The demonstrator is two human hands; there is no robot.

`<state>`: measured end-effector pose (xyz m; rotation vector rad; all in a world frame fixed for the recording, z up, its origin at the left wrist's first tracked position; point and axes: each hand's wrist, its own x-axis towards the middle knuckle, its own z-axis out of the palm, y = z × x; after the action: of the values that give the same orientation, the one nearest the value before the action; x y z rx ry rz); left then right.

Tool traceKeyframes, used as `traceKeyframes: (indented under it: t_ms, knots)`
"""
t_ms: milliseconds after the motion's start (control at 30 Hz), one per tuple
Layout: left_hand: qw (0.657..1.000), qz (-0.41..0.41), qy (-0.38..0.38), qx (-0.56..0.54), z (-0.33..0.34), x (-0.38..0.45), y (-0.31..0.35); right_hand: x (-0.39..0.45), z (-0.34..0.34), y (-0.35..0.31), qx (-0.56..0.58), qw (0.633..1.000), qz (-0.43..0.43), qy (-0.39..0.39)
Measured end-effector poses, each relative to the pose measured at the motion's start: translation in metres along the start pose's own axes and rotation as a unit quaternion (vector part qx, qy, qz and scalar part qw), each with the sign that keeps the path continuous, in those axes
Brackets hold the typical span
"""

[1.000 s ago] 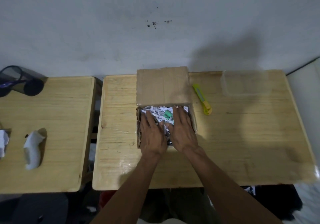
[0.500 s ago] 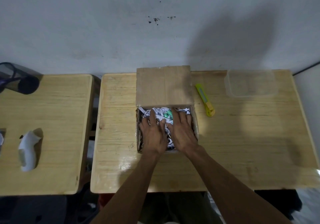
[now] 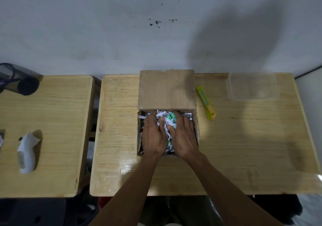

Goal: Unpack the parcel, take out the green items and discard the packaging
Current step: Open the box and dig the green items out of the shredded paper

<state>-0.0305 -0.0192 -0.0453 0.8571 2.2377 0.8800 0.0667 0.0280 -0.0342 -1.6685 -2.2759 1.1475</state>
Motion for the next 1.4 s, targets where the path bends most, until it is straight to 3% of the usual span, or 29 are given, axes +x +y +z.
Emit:
traceKeyframes:
  t_ms: [233, 433, 533, 1033, 1400]
  knots:
    - [0.996, 0.037, 0.050, -0.067, -0.012, -0.005, 0.018, -0.013, -0.001, -0.005, 0.018, 0.999, 0.002, 0.040]
    - [0.989, 0.096, 0.090, -0.064, -0.032, -0.006, 0.037, -0.023, -0.020, -0.026, 0.042, 0.985, -0.025, 0.168]
    - [0.984, 0.117, 0.097, -0.088, -0.039, -0.011, 0.050, -0.028, -0.033, -0.036, 0.059, 0.981, -0.021, 0.181]
    - [0.980, 0.147, -0.058, -0.123, 0.030, -0.077, 0.136, -0.082, -0.111, 0.038, 0.082, 0.937, 0.058, 0.334]
    - [0.980, 0.159, -0.062, -0.104, 0.124, -0.122, 0.199, -0.093, -0.187, 0.130, 0.108, 0.939, 0.104, 0.310]
